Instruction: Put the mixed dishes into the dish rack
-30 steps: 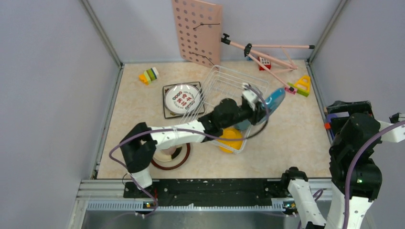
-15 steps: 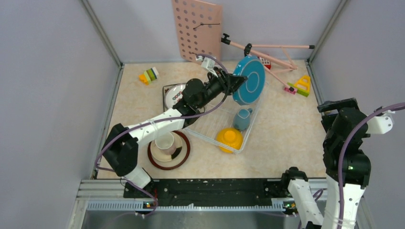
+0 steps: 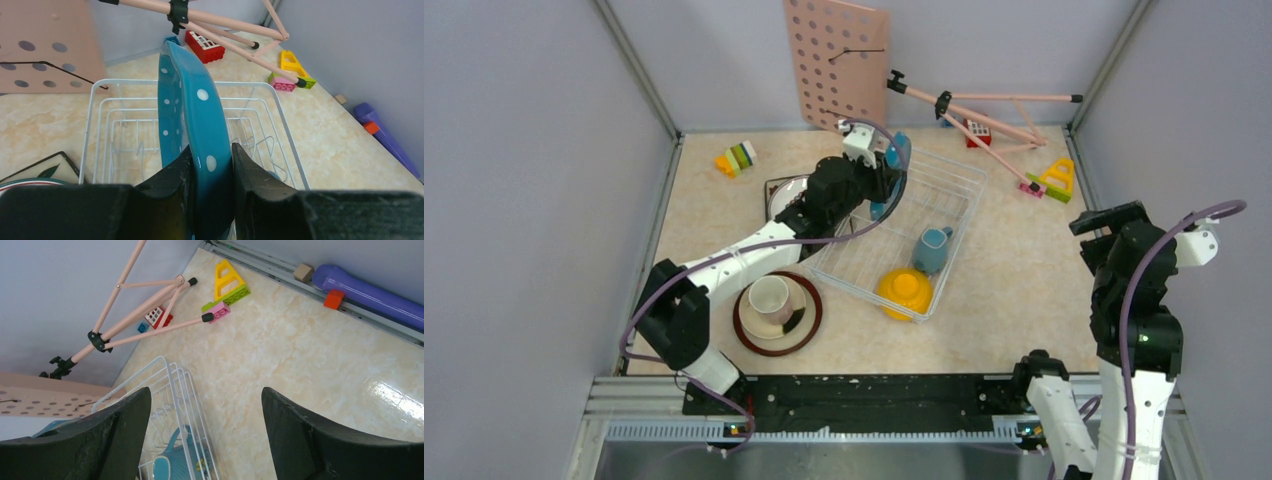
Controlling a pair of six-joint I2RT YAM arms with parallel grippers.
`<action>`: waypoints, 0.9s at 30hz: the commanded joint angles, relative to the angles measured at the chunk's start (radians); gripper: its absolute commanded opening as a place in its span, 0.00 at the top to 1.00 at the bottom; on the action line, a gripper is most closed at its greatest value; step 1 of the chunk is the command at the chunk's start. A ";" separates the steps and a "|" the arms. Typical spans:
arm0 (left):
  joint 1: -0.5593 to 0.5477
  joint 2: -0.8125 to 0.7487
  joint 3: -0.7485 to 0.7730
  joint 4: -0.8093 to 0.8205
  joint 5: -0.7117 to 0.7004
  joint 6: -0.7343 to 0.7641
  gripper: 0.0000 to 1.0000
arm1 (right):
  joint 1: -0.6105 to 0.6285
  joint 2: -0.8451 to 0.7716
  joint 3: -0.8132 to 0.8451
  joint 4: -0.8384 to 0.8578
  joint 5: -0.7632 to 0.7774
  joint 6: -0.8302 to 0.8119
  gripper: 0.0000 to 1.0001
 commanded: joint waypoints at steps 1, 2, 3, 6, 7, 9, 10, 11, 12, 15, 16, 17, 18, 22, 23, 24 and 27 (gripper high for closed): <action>0.020 -0.079 0.074 0.194 0.039 0.019 1.00 | 0.006 -0.013 -0.015 0.075 -0.020 -0.036 0.21; 0.024 -0.076 0.076 0.204 0.047 0.000 1.00 | 0.006 -0.013 -0.019 0.081 -0.022 -0.039 0.21; 0.027 -0.072 0.077 0.219 0.077 -0.032 1.00 | 0.006 -0.013 -0.025 0.088 -0.025 -0.040 0.21; 0.040 -0.040 0.094 0.269 0.144 -0.116 1.00 | 0.006 -0.010 -0.041 0.103 -0.037 -0.042 0.21; 0.043 -0.024 0.108 0.277 0.167 -0.149 1.00 | 0.006 -0.010 -0.047 0.107 -0.040 -0.043 0.21; 0.050 0.010 0.141 0.294 0.208 -0.199 1.00 | 0.006 -0.010 -0.057 0.112 -0.044 -0.044 0.21; 0.049 0.026 0.154 0.308 0.229 -0.215 1.00 | 0.006 -0.010 -0.062 0.115 -0.047 -0.043 0.21; 0.049 0.043 0.164 0.319 0.246 -0.233 1.00 | 0.006 -0.010 -0.067 0.118 -0.051 -0.042 0.21; 0.051 0.056 0.179 0.327 0.259 -0.251 1.00 | 0.006 -0.010 -0.071 0.120 -0.058 -0.041 0.21; 0.053 0.089 0.209 0.331 0.282 -0.287 1.00 | 0.006 -0.009 -0.081 0.125 -0.068 -0.040 0.21; 0.053 0.096 0.215 0.335 0.289 -0.293 1.00 | 0.006 -0.009 -0.084 0.128 -0.072 -0.040 0.21; 0.052 0.106 0.221 0.337 0.294 -0.297 1.00 | 0.006 -0.010 -0.087 0.129 -0.074 -0.040 0.21; 0.052 0.114 0.226 0.338 0.296 -0.299 1.00 | 0.006 -0.009 -0.089 0.131 -0.077 -0.040 0.21; 0.057 0.154 0.247 0.327 0.312 -0.303 1.00 | 0.006 -0.009 -0.095 0.137 -0.083 -0.041 0.21; 0.059 0.167 0.254 0.325 0.323 -0.306 1.00 | 0.006 -0.010 -0.099 0.139 -0.084 -0.041 0.21; 0.061 0.179 0.261 0.323 0.333 -0.313 1.00 | 0.006 -0.011 -0.101 0.139 -0.086 -0.042 0.21; 0.066 0.216 0.283 0.315 0.357 -0.336 1.00 | 0.006 -0.013 -0.107 0.142 -0.091 -0.042 0.21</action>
